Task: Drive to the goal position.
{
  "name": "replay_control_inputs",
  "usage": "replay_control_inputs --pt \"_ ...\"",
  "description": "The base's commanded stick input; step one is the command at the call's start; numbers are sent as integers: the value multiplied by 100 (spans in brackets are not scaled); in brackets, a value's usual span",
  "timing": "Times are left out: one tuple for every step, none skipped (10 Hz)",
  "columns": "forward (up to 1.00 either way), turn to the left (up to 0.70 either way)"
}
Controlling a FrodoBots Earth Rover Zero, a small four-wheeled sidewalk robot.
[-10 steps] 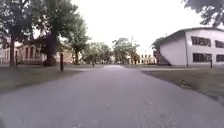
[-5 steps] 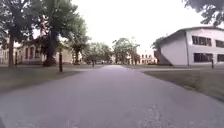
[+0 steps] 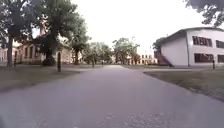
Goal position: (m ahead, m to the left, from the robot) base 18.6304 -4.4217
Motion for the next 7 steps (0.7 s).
replay_control_inputs --pt "45 0" --pt "45 0" --pt "45 0" --pt "45 0" --pt "45 0" --pt "45 0" --pt "45 0"
